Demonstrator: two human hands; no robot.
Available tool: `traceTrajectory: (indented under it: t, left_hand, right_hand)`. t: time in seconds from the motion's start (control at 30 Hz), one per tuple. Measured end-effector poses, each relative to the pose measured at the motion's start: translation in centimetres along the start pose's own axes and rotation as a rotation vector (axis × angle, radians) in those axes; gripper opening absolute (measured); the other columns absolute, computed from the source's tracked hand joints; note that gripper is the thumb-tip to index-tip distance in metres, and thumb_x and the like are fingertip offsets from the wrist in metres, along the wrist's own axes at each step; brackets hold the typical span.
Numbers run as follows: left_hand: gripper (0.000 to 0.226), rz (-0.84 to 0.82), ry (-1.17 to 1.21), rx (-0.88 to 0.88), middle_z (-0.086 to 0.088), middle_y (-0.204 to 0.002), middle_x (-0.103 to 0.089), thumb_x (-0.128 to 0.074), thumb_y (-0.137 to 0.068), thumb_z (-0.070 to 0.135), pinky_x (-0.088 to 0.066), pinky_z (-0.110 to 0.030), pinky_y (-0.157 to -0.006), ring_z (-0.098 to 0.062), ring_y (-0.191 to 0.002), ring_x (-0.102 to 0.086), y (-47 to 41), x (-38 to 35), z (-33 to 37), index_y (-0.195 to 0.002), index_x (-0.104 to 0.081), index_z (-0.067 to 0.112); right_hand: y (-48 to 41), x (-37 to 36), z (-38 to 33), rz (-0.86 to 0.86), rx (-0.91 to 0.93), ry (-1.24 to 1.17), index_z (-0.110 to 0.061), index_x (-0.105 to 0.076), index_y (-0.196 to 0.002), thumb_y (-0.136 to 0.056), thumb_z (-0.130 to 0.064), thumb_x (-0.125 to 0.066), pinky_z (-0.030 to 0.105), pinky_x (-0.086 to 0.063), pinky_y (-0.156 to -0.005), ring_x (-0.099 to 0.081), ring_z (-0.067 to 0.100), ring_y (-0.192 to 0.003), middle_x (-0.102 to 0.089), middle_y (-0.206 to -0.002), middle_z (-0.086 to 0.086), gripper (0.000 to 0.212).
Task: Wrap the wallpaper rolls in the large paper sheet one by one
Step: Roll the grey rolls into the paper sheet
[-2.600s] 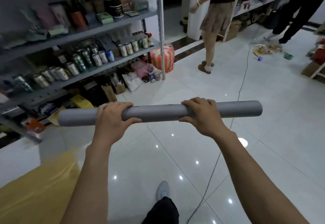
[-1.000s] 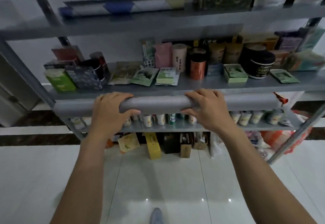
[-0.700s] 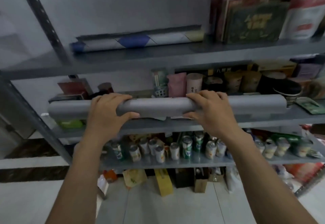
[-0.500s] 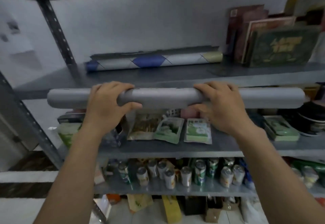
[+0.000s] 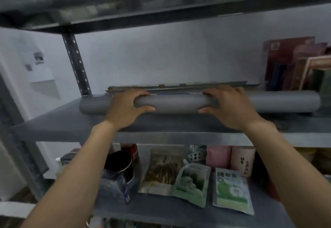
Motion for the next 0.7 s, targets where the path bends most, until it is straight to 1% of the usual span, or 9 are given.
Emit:
traceTrajectory:
  t: [0.03, 0.07, 0.13, 0.2, 0.33, 0.43, 0.5, 0.6, 0.7]
  left_hand:
    - [0.06, -0.014, 0.006, 0.007, 0.012, -0.114, -0.063, -0.068, -0.069, 0.069, -0.045, -0.03, -0.09, -0.008, -0.103, -0.056, -0.5, -0.5, -0.7, -0.114, -0.063, 0.031]
    - [0.059, -0.034, 0.015, 0.018, 0.011, -0.115, -0.062, -0.069, -0.069, 0.067, -0.045, -0.029, -0.088, -0.008, -0.102, -0.056, -1.1, -0.9, -1.3, -0.115, -0.063, 0.03]
    - [0.053, -0.08, 0.025, 0.033, 0.009, -0.117, -0.061, -0.072, -0.073, 0.056, -0.04, -0.024, -0.084, -0.006, -0.1, -0.053, -2.2, -1.9, -2.4, -0.117, -0.063, 0.028]
    - [0.052, -0.128, 0.026, 0.034, 0.009, -0.12, -0.06, -0.073, -0.074, 0.052, -0.038, -0.022, -0.084, -0.008, -0.102, -0.053, -3.4, -2.7, -3.4, -0.119, -0.062, 0.026]
    - [0.054, -0.186, 0.036, 0.037, 0.006, -0.124, -0.06, -0.072, -0.074, 0.055, -0.042, -0.027, -0.089, -0.014, -0.11, -0.055, -5.3, -3.5, -5.4, -0.12, -0.061, 0.029]
    - [0.056, -0.177, 0.04, 0.044, 0.008, -0.122, -0.062, -0.074, -0.071, 0.057, -0.045, -0.033, -0.092, -0.013, -0.11, -0.056, -6.2, -3.8, -6.4, -0.119, -0.062, 0.032]
    - [0.057, -0.163, 0.058, 0.052, 0.007, -0.121, -0.064, -0.074, -0.069, 0.057, -0.046, -0.036, -0.095, -0.014, -0.11, -0.057, -6.6, -4.1, -7.0, -0.118, -0.063, 0.03]
    - [0.055, -0.148, 0.069, 0.038, 0.005, -0.12, -0.065, -0.076, -0.07, 0.054, -0.045, -0.038, -0.097, -0.017, -0.11, -0.057, -7.2, -4.4, -7.8, -0.117, -0.065, 0.028]
    - [0.058, -0.145, 0.066, 0.039, 0.006, -0.12, -0.064, -0.075, -0.067, 0.06, -0.045, -0.04, -0.097, -0.016, -0.11, -0.057, -7.6, -4.5, -8.5, -0.116, -0.064, 0.03]
  right_hand:
    - [-0.7, -0.7, 0.2, -0.022, 0.007, 0.001, -0.028, -0.05, -0.132, -0.082, -0.06, -0.058, 0.042, -0.03, -0.099, -0.046, 0.025, -0.122, -0.054, -0.133, 0.002, 0.059]
    - [-1.4, -1.4, 0.3, -0.046, 0.009, 0.001, -0.028, -0.05, -0.131, -0.082, -0.06, -0.059, 0.042, -0.032, -0.098, -0.048, 0.025, -0.12, -0.055, -0.131, 0.002, 0.059]
    - [-2.7, -2.5, 0.4, -0.096, -0.011, 0.0, -0.028, -0.051, -0.129, -0.082, -0.059, -0.061, 0.04, -0.033, -0.097, -0.052, 0.025, -0.115, -0.059, -0.127, 0.002, 0.057]
    - [-3.8, -3.4, 0.4, -0.126, -0.035, 0.002, -0.028, -0.052, -0.126, -0.081, -0.059, -0.062, 0.038, -0.035, -0.095, -0.055, 0.025, -0.112, -0.061, -0.123, 0.001, 0.056]
    - [-5.5, -4.6, 0.1, -0.151, -0.057, 0.013, -0.027, -0.053, -0.127, -0.081, -0.057, -0.064, 0.037, -0.039, -0.093, -0.055, 0.026, -0.111, -0.061, -0.125, 0.003, 0.056]
    - [-6.6, -5.1, 0.0, -0.149, -0.064, 0.022, -0.027, -0.05, -0.133, -0.081, -0.057, -0.064, 0.037, -0.038, -0.095, -0.052, 0.027, -0.117, -0.057, -0.131, 0.003, 0.062]
    - [-7.2, -5.6, 0.0, -0.16, -0.067, 0.032, -0.027, -0.048, -0.135, -0.082, -0.058, -0.062, 0.039, -0.037, -0.098, -0.051, 0.027, -0.119, -0.055, -0.133, 0.003, 0.064]
    - [-7.9, -6.3, 0.0, -0.169, -0.068, 0.042, -0.026, -0.048, -0.134, -0.083, -0.059, -0.06, 0.041, -0.035, -0.102, -0.05, 0.027, -0.119, -0.055, -0.132, 0.004, 0.062]
    - [-8.4, -6.7, -0.1, -0.166, -0.073, 0.044, -0.027, -0.048, -0.134, -0.083, -0.059, -0.06, 0.041, -0.034, -0.102, -0.05, 0.027, -0.119, -0.055, -0.132, 0.004, 0.062]
Point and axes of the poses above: each hand's wrist, its own y-axis away from the middle knuckle, its own x-axis out of the back of the hand, z = x × y, the point moved 3 cm from there along -y, towards the middle knuckle
